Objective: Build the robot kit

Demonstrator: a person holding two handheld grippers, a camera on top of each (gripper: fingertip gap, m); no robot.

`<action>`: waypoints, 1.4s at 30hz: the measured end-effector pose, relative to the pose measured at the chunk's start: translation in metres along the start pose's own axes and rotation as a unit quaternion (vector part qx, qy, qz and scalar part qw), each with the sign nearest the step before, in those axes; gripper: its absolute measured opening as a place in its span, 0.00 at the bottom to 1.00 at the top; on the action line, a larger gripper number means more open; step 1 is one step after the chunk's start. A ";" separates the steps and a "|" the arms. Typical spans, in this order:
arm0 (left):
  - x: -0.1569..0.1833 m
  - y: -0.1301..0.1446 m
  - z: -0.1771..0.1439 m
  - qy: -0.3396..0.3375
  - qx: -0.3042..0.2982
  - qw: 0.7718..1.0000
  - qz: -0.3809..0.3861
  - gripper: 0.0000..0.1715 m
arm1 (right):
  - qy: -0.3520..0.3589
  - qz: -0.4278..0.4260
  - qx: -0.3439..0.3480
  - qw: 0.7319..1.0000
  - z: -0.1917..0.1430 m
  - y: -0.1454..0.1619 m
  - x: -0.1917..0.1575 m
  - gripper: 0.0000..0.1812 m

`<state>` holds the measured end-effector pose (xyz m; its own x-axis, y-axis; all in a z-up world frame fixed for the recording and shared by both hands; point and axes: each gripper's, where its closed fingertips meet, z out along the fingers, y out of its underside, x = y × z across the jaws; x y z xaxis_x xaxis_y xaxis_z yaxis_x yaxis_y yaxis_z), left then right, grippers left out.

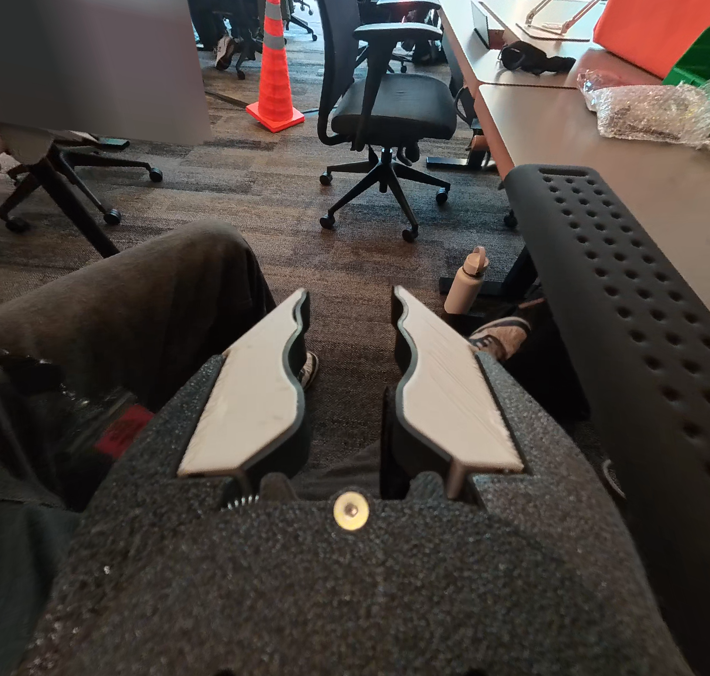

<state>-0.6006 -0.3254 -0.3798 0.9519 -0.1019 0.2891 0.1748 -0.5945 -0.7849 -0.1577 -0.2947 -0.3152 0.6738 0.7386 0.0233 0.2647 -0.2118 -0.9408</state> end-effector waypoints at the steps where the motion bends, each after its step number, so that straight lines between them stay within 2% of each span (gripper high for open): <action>1: -0.001 -0.002 -0.003 0.006 0.006 1.000 -0.009 0.38 | 0.000 0.003 0.004 1.000 -0.002 -0.002 -0.001 0.23; 6: -0.002 -0.005 -0.004 0.029 0.014 0.999 -0.014 0.38 | -0.001 0.006 0.022 1.000 -0.006 -0.015 -0.005 0.23; 23: 0.015 -0.014 0.000 0.072 0.020 0.996 -0.039 0.38 | 0.010 0.009 -0.008 1.000 0.007 0.000 0.010 0.22; 33: 0.046 -0.027 0.023 0.108 0.012 0.994 -0.022 0.38 | 0.041 0.039 -0.009 0.998 -0.021 0.015 0.021 0.22; 37: 0.049 -0.021 0.026 0.095 0.001 0.995 0.007 0.38 | 0.047 0.049 0.002 0.998 -0.032 0.015 0.024 0.22; 42: 0.048 -0.025 0.019 0.082 0.015 0.996 0.022 0.38 | 0.032 0.057 0.008 0.998 -0.028 0.011 0.017 0.22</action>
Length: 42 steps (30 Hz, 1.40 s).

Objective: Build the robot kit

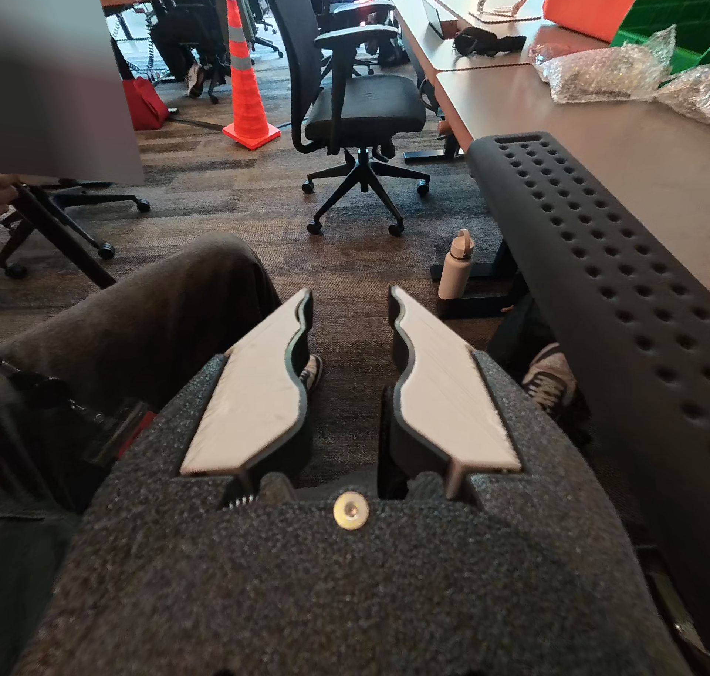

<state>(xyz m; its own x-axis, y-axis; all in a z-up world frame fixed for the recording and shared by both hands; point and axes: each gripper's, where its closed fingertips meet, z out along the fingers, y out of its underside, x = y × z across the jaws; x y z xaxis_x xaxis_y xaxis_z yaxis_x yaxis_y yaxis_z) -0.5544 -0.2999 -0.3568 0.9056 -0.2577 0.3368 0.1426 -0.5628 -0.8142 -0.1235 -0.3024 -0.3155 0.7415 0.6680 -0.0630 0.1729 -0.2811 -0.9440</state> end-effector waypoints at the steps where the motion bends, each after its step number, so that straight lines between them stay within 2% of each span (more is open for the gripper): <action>1: 0.000 -0.001 -0.001 0.000 0.002 1.000 0.001 0.38 | -0.001 -0.003 -0.001 1.000 0.001 0.000 -0.002 0.22; 7: -0.005 0.001 -0.009 -0.019 0.004 1.000 0.021 0.38 | -0.018 -0.003 -0.007 1.000 0.011 0.003 -0.010 0.22; 14: -0.054 0.028 -0.050 -0.149 -0.011 0.986 0.071 0.38 | -0.077 0.004 0.014 0.997 0.046 -0.021 -0.022 0.21; 23: -0.099 0.064 -0.098 -0.225 -0.030 0.974 -0.025 0.38 | -0.130 -0.027 -0.014 0.991 0.110 -0.024 -0.053 0.22; 26: -0.120 0.083 -0.115 -0.260 -0.048 0.963 -0.060 0.38 | -0.129 -0.041 -0.041 0.990 0.134 -0.013 -0.060 0.23; 30: -0.151 0.108 -0.165 -0.336 -0.048 0.936 -0.094 0.38 | -0.136 -0.087 -0.072 0.984 0.170 -0.003 -0.074 0.23; 35: -0.168 0.146 -0.234 -0.385 -0.024 0.908 -0.165 0.38 | -0.212 -0.087 -0.061 0.971 0.223 -0.022 -0.120 0.24; 37: -0.173 0.174 -0.274 -0.436 -0.030 0.881 -0.179 0.38 | -0.239 -0.103 -0.040 0.965 0.241 -0.032 -0.143 0.25; 39: -0.173 0.210 -0.322 -0.497 -0.035 0.843 -0.202 0.37 | -0.276 -0.117 0.006 0.954 0.256 -0.050 -0.173 0.21; 42: -0.166 0.258 -0.383 -0.550 -0.033 0.793 -0.258 0.36 | -0.340 -0.100 0.026 0.935 0.280 -0.065 -0.224 0.24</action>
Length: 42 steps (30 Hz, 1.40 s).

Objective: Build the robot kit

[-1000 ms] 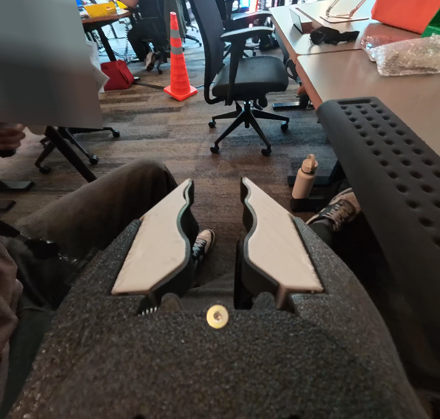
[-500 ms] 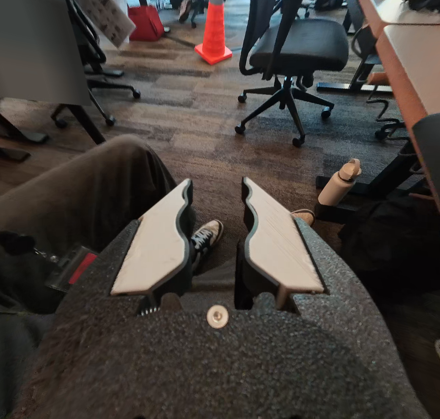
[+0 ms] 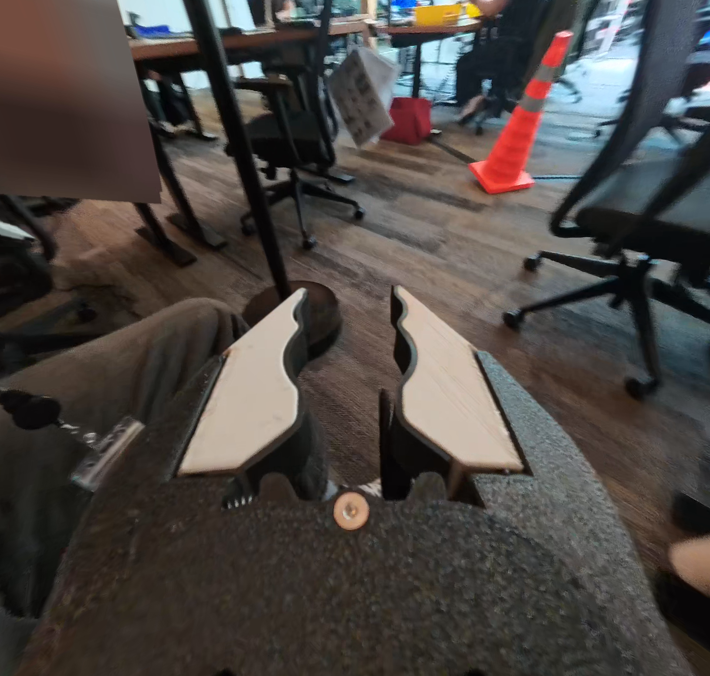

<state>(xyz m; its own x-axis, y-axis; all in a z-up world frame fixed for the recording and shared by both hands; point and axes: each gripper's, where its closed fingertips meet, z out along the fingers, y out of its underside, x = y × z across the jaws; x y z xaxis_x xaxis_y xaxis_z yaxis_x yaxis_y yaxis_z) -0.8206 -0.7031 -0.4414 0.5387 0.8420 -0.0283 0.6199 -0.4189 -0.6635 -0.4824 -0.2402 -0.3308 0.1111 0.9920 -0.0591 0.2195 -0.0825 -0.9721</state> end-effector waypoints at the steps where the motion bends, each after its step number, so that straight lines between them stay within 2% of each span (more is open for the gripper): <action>1: -0.014 0.004 -0.005 -0.003 0.005 1.000 -0.021 0.36 | -0.026 0.010 -0.006 1.000 0.017 0.000 -0.009 0.25; 2: -0.026 0.009 -0.009 -0.004 0.008 0.999 -0.037 0.36 | -0.051 0.018 -0.019 0.998 0.033 0.002 -0.018 0.29; 4: -0.049 0.025 -0.015 -0.021 -0.002 0.998 -0.055 0.36 | -0.090 0.016 -0.038 0.995 0.058 0.007 -0.038 0.29; 8: -0.076 0.042 -0.027 -0.057 -0.008 0.996 -0.070 0.36 | -0.113 -0.030 -0.025 0.993 0.088 0.001 -0.067 0.30; 11: -0.068 0.045 -0.027 -0.029 -0.007 0.996 -0.079 0.36 | -0.115 -0.080 -0.010 0.990 0.099 -0.004 -0.085 0.29; 16: -0.062 0.042 -0.028 -0.030 -0.006 0.998 -0.056 0.36 | -0.045 -0.131 0.017 0.990 0.103 -0.009 -0.087 0.34; 20: -0.045 0.033 -0.024 -0.003 -0.001 0.998 -0.055 0.36 | -0.038 -0.125 -0.018 0.991 0.095 0.003 -0.084 0.39; 24: -0.019 0.017 -0.016 0.026 0.003 0.999 -0.037 0.36 | -0.045 -0.068 0.000 0.997 0.070 -0.001 -0.072 0.40; 32: 0.062 -0.039 0.002 0.089 0.044 0.994 0.052 0.36 | 0.047 -0.051 0.018 0.997 -0.005 0.003 -0.028 0.37; 38: 0.141 -0.094 -0.009 0.131 0.138 0.974 0.126 0.42 | 0.132 -0.027 -0.006 0.991 -0.080 0.023 0.000 0.34; 42: 0.188 -0.117 -0.019 0.137 0.207 0.951 0.185 0.47 | 0.177 0.027 -0.018 0.984 -0.129 0.037 0.014 0.32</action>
<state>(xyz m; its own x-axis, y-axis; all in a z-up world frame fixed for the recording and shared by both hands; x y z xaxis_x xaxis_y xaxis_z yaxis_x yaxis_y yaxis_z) -0.7807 -0.5022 -0.3552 0.8402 0.5187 -0.1583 0.1114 -0.4507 -0.8857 -0.3472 -0.2414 -0.3384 0.4529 0.8913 -0.0208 0.2368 -0.1428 -0.9610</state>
